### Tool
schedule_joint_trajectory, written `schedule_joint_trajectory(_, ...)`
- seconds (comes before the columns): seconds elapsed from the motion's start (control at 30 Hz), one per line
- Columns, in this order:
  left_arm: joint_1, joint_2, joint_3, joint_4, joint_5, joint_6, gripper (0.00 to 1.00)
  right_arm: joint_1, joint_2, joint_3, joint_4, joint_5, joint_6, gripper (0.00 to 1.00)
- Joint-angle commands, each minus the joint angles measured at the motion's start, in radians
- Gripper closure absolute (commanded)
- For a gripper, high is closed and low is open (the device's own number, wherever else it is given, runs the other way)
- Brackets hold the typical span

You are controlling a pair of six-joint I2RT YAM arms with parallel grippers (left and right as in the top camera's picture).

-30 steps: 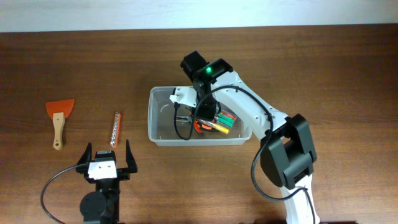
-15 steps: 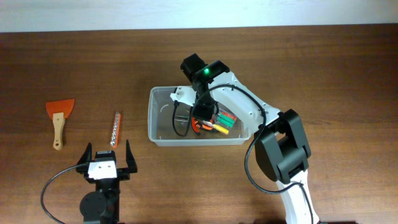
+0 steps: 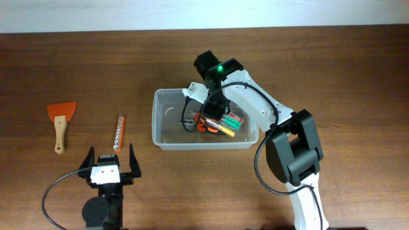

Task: Pack container
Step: 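Withdraw the right gripper to the right side of the table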

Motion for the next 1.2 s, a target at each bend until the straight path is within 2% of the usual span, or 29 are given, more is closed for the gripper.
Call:
schedule_joint_trajectory(0.0, -0.003, -0.007, -0.003, -0.001, -0.004, -0.013, 0.01, -0.002, 0.023, 0.018, -0.018, -0.011, 0.025, 0.76)
schedule_joint_trajectory(0.13, -0.003, -0.007, -0.003, -0.001, -0.004, -0.013, 0.01, -0.002, 0.022, 0.104, -0.078, -0.032, 0.024, 0.64)
schedule_joint_trajectory(0.27, -0.003, -0.007, -0.003, -0.001, -0.004, -0.013, 0.01, -0.002, 0.022, 0.264, -0.168, -0.032, 0.024, 0.5)
schedule_joint_trajectory(0.37, -0.003, -0.007, -0.003, -0.001, -0.004, -0.013, 0.01, -0.007, 0.021, 0.429, -0.249, -0.032, 0.024, 0.23)
schedule_joint_trajectory(0.4, -0.003, -0.007, -0.003, -0.001, -0.004, -0.013, 0.01, -0.01, 0.021, 0.485, -0.272, -0.031, 0.024, 0.09)
schedule_joint_trajectory(0.43, -0.003, -0.007, -0.003, -0.001, -0.004, -0.013, 0.01, -0.013, 0.021, 0.544, -0.296, -0.031, 0.024, 0.01)
schedule_joint_trajectory(0.6, -0.003, -0.007, -0.003, -0.001, -0.004, -0.013, 0.01, -0.059, 0.02, 0.821, -0.422, -0.013, 0.033, 0.01)
schedule_joint_trajectory(0.77, -0.003, -0.007, -0.003, -0.001, -0.004, -0.013, 0.01, -0.166, 0.0, 1.019, -0.533, 0.116, 0.158, 0.01)
schedule_joint_trajectory(1.03, -0.003, -0.007, -0.003, -0.001, -0.004, -0.013, 0.01, -0.504, -0.113, 1.06, -0.577, 0.161, 0.469, 0.01)
schedule_joint_trajectory(1.17, -0.003, -0.007, -0.003, -0.001, -0.004, -0.013, 0.01, -0.597, -0.142, 1.053, -0.577, 0.043, 0.5, 0.01)
